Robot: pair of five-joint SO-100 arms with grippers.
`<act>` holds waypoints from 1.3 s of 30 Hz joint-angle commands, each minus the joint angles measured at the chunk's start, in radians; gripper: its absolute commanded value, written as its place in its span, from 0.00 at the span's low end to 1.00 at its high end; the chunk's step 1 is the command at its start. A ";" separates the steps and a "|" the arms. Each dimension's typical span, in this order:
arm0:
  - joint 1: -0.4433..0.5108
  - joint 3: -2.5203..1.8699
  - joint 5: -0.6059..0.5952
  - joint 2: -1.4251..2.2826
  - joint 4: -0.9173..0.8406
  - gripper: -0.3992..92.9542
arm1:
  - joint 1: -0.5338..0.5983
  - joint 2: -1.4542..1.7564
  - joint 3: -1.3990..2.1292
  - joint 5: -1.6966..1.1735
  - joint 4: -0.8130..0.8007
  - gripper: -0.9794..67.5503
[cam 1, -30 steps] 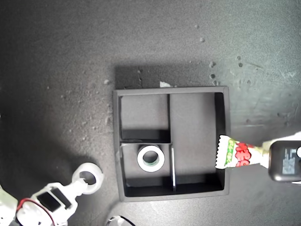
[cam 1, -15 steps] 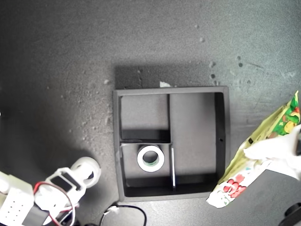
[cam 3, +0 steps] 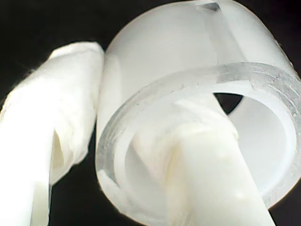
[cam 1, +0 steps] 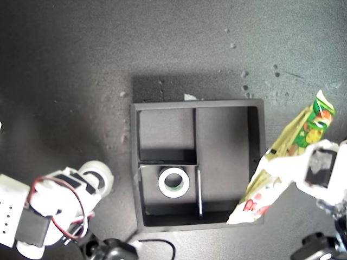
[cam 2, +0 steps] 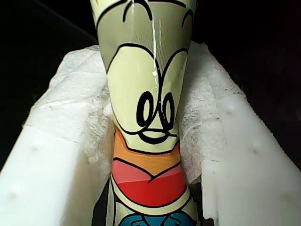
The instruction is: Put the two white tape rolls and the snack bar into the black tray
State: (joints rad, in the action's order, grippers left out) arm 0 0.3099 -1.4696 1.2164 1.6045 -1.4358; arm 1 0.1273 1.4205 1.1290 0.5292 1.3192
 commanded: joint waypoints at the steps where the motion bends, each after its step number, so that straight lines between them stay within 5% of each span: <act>1: -0.110 0.302 -0.169 -0.018 -0.104 0.00 | -0.031 -0.052 -0.021 -0.063 -0.026 0.01; 7: -0.153 1.046 -0.272 -0.483 -0.396 0.00 | -0.031 -0.287 -0.186 -0.087 -0.026 0.01; 11: -0.169 1.161 -0.287 -0.615 -0.397 0.00 | 0.002 -0.376 -0.270 -0.083 -0.026 0.01; 17: -0.153 1.160 -0.264 -0.684 -0.397 0.00 | 0.057 -0.380 -0.318 -0.074 0.035 0.48; 22: -0.155 1.112 -0.236 -0.723 -0.397 0.00 | 0.037 -0.380 -0.503 -0.083 0.219 0.59; 27: -0.161 1.091 -0.216 -0.782 -0.397 0.00 | -0.021 -0.380 -0.813 0.017 0.445 0.54; 34: -0.167 1.094 -0.212 -0.788 -0.397 0.16 | -0.049 -0.259 -0.988 0.206 0.482 0.25; 37: -0.184 1.091 -0.232 -0.739 -0.397 0.17 | -0.061 -0.210 -0.939 0.337 0.482 0.01; 39: -0.206 1.035 -0.244 -0.646 -0.399 0.16 | -0.069 -0.153 -0.876 0.448 0.482 0.01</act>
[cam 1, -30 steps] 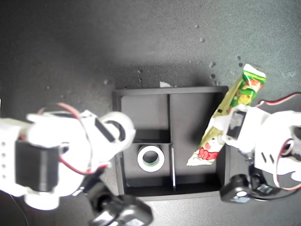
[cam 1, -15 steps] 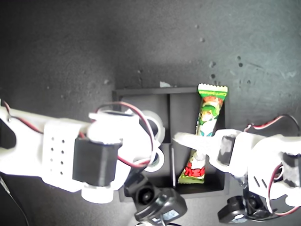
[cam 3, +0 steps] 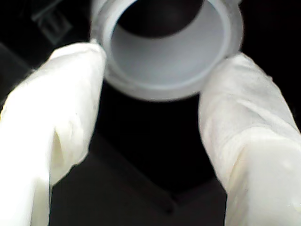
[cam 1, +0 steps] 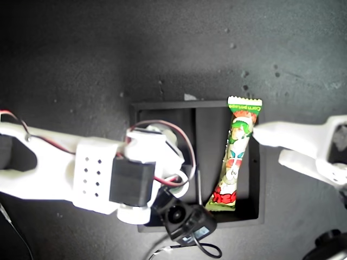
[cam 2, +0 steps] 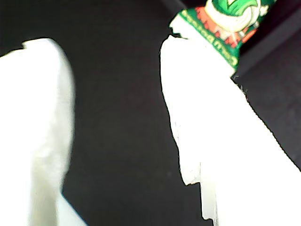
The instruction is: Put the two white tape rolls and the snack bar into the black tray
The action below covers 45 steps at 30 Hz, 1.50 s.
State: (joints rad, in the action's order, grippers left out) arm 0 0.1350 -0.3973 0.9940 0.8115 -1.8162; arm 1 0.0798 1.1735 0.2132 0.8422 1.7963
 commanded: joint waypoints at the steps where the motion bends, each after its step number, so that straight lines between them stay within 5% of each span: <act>1: -0.044 -0.087 -0.025 0.219 -0.018 0.13 | -0.028 0.149 0.106 0.209 0.005 0.01; 5: -0.123 -0.431 0.026 0.652 -0.018 0.01 | -0.061 0.515 0.561 0.497 -0.012 0.00; 11: -0.179 -1.221 0.104 1.468 0.138 0.01 | -0.074 1.299 1.614 0.609 -0.422 0.00; 16: -0.071 -1.862 0.224 1.910 0.370 0.01 | -0.043 1.819 2.350 0.611 -0.676 0.00; 20: 0.023 -2.201 0.318 2.086 0.534 0.01 | -0.026 2.143 2.715 0.623 -0.689 0.00; 31: 0.112 -2.646 0.423 2.568 0.492 0.01 | 0.015 2.175 2.910 0.563 -0.680 0.01; 38: 0.091 -2.741 0.417 2.572 0.512 0.02 | -0.055 2.169 2.910 0.408 -0.454 0.01; 45: 0.026 -2.741 0.253 2.574 0.451 0.03 | -0.063 2.175 2.910 0.242 -0.456 0.01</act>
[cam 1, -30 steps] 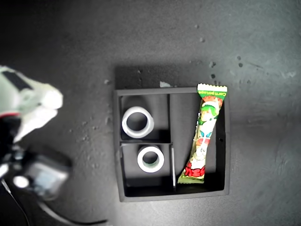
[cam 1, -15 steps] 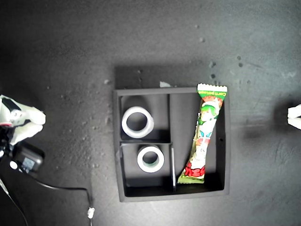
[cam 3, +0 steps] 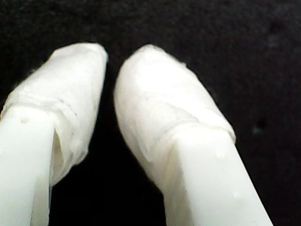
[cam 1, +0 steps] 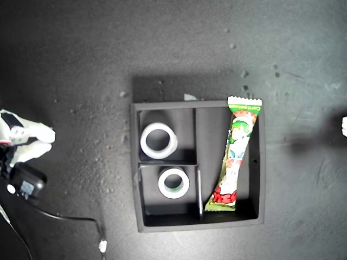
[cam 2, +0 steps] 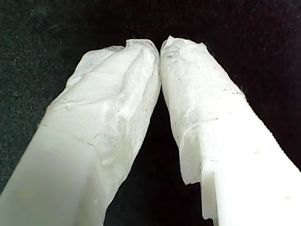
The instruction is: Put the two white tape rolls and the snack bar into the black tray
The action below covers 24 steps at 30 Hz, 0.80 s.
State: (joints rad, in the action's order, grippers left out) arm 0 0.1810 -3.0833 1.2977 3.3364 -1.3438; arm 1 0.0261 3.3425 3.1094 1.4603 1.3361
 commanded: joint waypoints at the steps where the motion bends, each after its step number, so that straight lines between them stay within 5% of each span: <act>1: -0.020 -0.055 -0.057 0.049 -0.031 0.03 | -0.006 0.006 0.014 -0.376 0.005 0.01; 24: -0.012 -0.055 -0.012 0.049 -0.044 0.03 | 0.000 0.006 0.014 -0.376 0.005 0.01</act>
